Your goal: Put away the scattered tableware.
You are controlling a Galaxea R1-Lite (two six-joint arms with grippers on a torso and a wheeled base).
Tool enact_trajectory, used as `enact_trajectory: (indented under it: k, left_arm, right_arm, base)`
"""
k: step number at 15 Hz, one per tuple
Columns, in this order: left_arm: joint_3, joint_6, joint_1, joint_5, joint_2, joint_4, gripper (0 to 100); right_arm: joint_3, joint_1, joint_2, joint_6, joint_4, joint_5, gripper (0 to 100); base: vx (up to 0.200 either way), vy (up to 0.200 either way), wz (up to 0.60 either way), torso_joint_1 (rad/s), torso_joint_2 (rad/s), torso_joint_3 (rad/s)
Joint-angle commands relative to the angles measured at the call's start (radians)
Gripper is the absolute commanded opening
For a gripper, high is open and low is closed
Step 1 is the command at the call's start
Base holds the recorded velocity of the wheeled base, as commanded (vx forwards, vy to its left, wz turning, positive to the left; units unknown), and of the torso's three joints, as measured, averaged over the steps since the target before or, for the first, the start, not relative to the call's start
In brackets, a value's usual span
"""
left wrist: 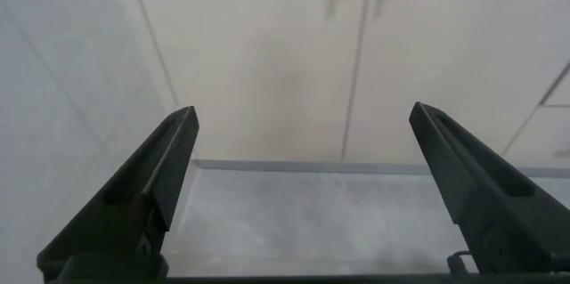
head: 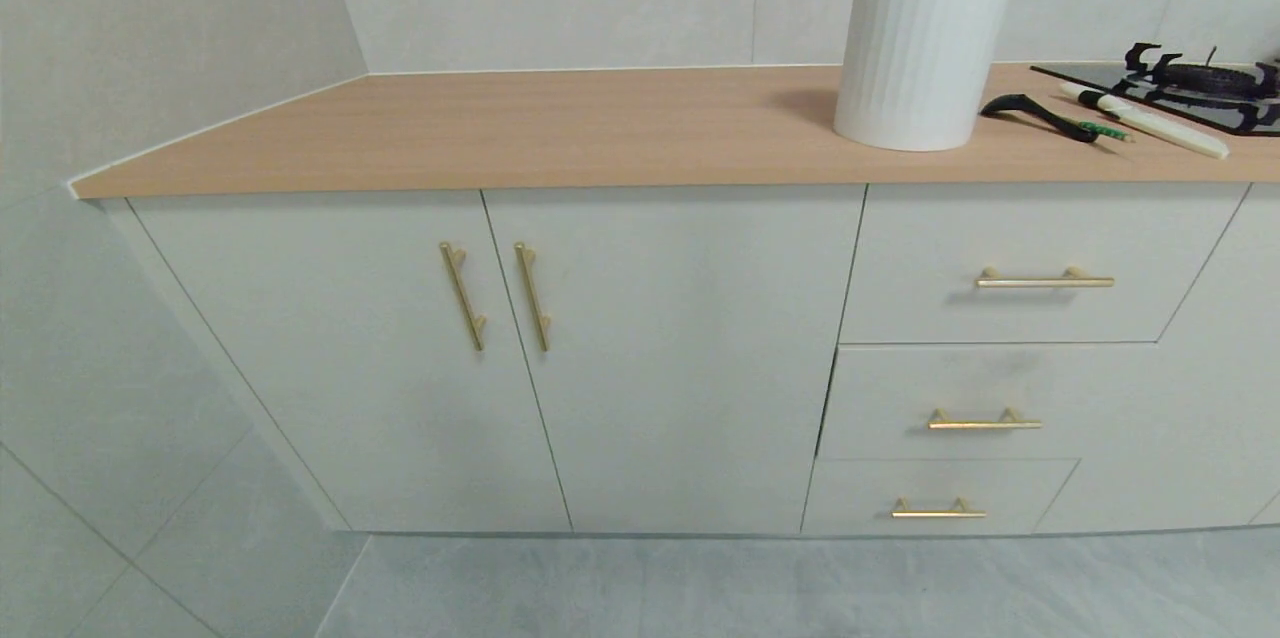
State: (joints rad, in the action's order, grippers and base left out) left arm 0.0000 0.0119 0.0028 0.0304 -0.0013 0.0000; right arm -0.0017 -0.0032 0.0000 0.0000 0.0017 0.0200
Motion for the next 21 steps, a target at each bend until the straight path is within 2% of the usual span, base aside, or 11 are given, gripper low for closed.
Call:
enact_trajectory:
  k: [1,4,11,17,21]
  left_arm:
    - [0.0,0.0,0.0,0.0,0.001,0.0,100]
    - [0.0,-0.004,0.0,0.0,0.001,-0.002,100]
    - [0.0,-0.012,0.0,0.0,0.001,0.0,100]
    - [0.0,-0.015,0.0,0.002,0.001,0.0,100]
    - [0.0,-0.015,0.0,0.002,0.001,0.0,100]
  right_arm:
    - [0.0,0.0,0.002,0.0,0.0,0.0,100]
    - [0.0,0.0,0.002,0.0,0.0,0.0,100]
    - [0.0,0.0,0.002,0.0,0.0,0.0,100]
    - [0.0,0.0,0.002,0.0,0.0,0.0,100]
    - [0.0,0.0,0.002,0.0,0.0,0.0,100]
  base:
    - [0.0,-0.2,0.0,-0.002,0.0,0.007]
    - [0.0,-0.2,0.0,0.01,0.0,0.002]
    - [0.0,0.0,0.0,0.0,0.0,0.0]
    - [0.2,0.0,0.0,0.001,0.0,0.003]
    - [0.0,0.0,0.0,0.0,0.0,0.0]
